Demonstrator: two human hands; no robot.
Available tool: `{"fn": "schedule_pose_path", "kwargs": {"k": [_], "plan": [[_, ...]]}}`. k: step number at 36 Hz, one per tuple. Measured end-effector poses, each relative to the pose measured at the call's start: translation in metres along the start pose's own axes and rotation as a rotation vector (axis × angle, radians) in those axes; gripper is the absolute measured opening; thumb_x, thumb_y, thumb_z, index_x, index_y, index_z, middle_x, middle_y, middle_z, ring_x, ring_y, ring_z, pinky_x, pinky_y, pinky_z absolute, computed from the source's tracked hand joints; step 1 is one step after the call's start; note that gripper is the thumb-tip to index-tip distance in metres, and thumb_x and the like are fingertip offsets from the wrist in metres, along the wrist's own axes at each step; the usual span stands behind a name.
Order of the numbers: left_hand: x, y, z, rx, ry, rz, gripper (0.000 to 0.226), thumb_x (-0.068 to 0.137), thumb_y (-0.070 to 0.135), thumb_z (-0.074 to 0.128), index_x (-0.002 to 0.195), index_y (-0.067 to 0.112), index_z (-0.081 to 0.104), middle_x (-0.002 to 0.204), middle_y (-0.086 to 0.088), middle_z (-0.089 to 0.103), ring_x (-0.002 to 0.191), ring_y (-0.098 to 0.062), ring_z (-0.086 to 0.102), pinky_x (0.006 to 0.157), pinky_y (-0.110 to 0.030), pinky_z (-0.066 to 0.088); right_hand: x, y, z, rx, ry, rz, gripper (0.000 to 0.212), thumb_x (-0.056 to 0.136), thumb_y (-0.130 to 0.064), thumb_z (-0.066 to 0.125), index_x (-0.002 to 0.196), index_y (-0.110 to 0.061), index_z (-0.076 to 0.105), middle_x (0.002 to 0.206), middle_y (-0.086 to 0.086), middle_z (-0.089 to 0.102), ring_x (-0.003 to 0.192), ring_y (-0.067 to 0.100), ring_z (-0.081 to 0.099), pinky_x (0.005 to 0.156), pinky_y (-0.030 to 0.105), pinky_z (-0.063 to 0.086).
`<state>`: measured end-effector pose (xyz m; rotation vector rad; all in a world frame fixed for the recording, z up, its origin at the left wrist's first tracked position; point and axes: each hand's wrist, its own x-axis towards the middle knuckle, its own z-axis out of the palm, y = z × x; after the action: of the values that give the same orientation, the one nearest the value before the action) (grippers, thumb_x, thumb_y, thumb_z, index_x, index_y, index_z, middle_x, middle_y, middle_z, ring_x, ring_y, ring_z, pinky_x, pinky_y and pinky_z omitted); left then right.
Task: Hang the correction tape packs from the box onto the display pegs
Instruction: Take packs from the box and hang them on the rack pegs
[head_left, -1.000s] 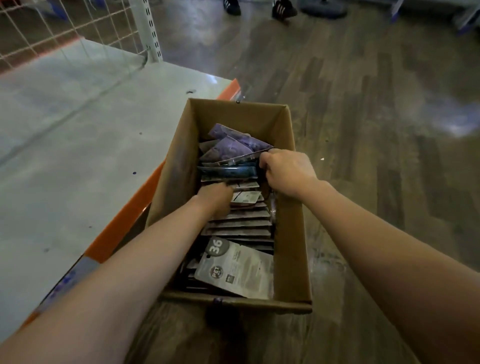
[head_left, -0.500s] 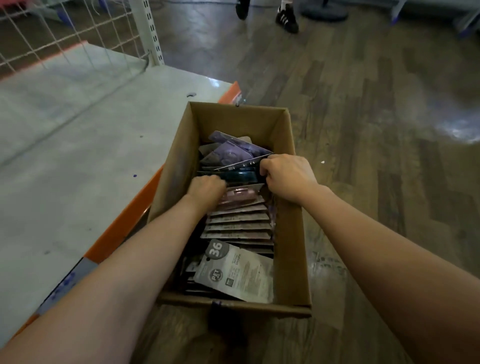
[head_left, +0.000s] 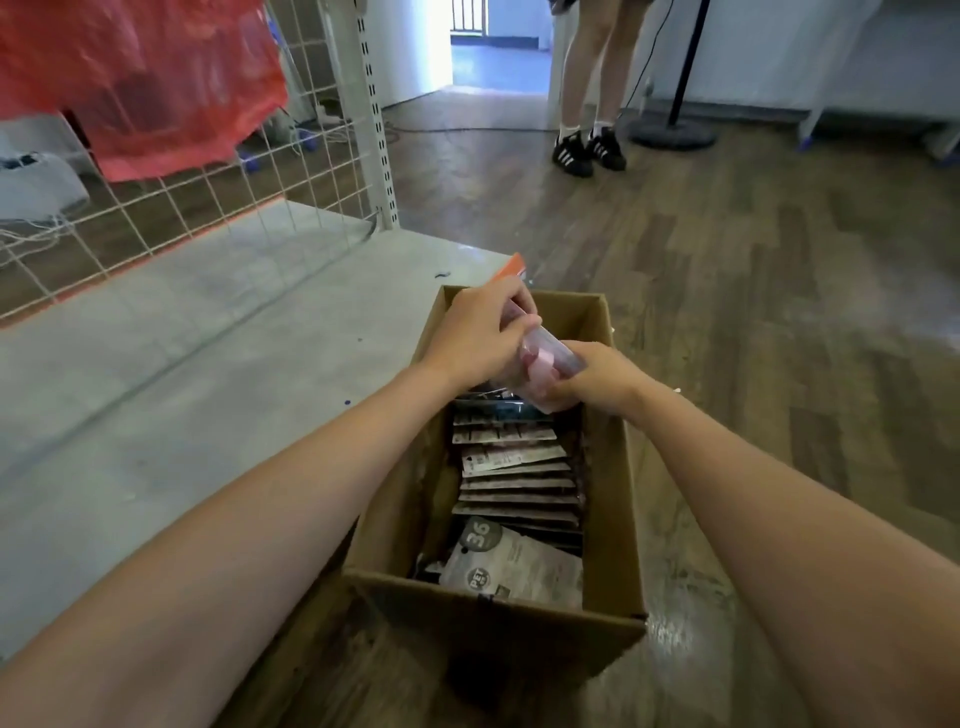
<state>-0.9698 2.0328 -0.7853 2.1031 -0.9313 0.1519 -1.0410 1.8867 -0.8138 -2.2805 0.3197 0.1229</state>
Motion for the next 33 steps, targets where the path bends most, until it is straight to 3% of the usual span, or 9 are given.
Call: {"fn": "schedule_pose_path", "kwargs": {"k": [3, 6, 9, 14, 20, 23, 28, 33], "plan": [[0.0, -0.001, -0.002, -0.032, 0.069, -0.046, 0.023, 0.088, 0.027, 0.067, 0.103, 0.016, 0.053, 0.092, 0.01, 0.057, 0.086, -0.007, 0.054, 0.078, -0.02, 0.044, -0.006, 0.002, -0.006, 0.067, 0.06, 0.024, 0.016, 0.084, -0.016, 0.07, 0.097, -0.017, 0.06, 0.086, -0.002, 0.061, 0.087, 0.018, 0.06, 0.083, 0.029, 0.048], [0.0, -0.017, 0.001, 0.038, 0.015, -0.242, 0.041, 0.089, 0.032, 0.065, 0.118, 0.009, 0.048, 0.103, 0.0, 0.059, 0.095, -0.016, 0.056, 0.083, -0.03, 0.047, -0.005, 0.008, -0.013, 0.138, 0.156, 0.083, 0.03, 0.081, -0.017, 0.074, 0.106, -0.015, 0.057, 0.102, 0.005, 0.064, 0.097, 0.024, 0.062, 0.087, 0.037, 0.052], [-0.006, -0.038, 0.005, 0.167, -0.091, -0.394, 0.045, 0.089, 0.026, 0.065, 0.125, 0.007, 0.046, 0.113, -0.009, 0.06, 0.105, -0.026, 0.058, 0.084, -0.031, 0.044, -0.003, 0.011, -0.018, 0.235, 0.273, 0.118, 0.044, 0.081, -0.015, 0.074, 0.116, -0.008, 0.048, 0.115, 0.01, 0.06, 0.103, 0.026, 0.059, 0.09, 0.04, 0.051], [-0.02, -0.061, 0.01, 0.451, -0.35, -0.373, 0.028, 0.091, 0.025, 0.061, 0.116, 0.013, 0.054, 0.114, -0.009, 0.059, 0.1, -0.023, 0.057, 0.085, -0.035, 0.051, 0.003, 0.012, -0.013, 0.195, 0.324, 0.067, 0.043, 0.086, -0.017, 0.07, 0.116, -0.008, 0.04, 0.116, 0.007, 0.055, 0.098, 0.021, 0.054, 0.077, 0.034, 0.046], [-0.019, -0.071, 0.028, 0.525, -0.503, -0.347, 0.027, 0.094, 0.022, 0.055, 0.119, 0.013, 0.054, 0.12, -0.009, 0.06, 0.106, -0.027, 0.059, 0.086, -0.036, 0.05, 0.012, 0.012, 0.003, 0.027, 0.35, -0.072, 0.034, 0.091, -0.021, 0.062, 0.112, -0.014, 0.036, 0.114, 0.005, 0.055, 0.09, 0.024, 0.058, 0.058, 0.021, 0.044], [-0.018, -0.078, 0.042, 0.522, -0.566, -0.353, 0.029, 0.094, 0.023, 0.055, 0.121, 0.011, 0.054, 0.122, -0.011, 0.058, 0.108, -0.029, 0.058, 0.087, -0.037, 0.05, 0.013, 0.019, 0.01, -0.041, 0.337, -0.091, 0.034, 0.091, -0.026, 0.062, 0.108, -0.022, 0.033, 0.113, 0.002, 0.054, 0.085, 0.02, 0.059, 0.061, 0.023, 0.049], [-0.02, -0.094, 0.072, 0.489, -0.683, -0.378, 0.028, 0.093, 0.023, 0.054, 0.116, 0.007, 0.058, 0.123, -0.016, 0.059, 0.111, -0.032, 0.057, 0.087, -0.037, 0.047, 0.016, 0.025, 0.016, -0.103, 0.354, -0.066, 0.033, 0.092, -0.033, 0.058, 0.113, -0.02, 0.037, 0.112, 0.003, 0.059, 0.08, 0.021, 0.062, 0.073, 0.042, 0.057], [-0.025, -0.111, 0.106, 0.536, -0.794, -0.384, 0.032, 0.093, 0.023, 0.053, 0.119, 0.005, 0.058, 0.127, -0.018, 0.057, 0.114, -0.034, 0.056, 0.093, -0.041, 0.049, 0.021, 0.03, 0.017, -0.053, 0.359, -0.025, 0.038, 0.092, -0.032, 0.06, 0.119, -0.023, 0.034, 0.125, 0.002, 0.057, 0.085, 0.019, 0.065, 0.074, 0.042, 0.059]]}}
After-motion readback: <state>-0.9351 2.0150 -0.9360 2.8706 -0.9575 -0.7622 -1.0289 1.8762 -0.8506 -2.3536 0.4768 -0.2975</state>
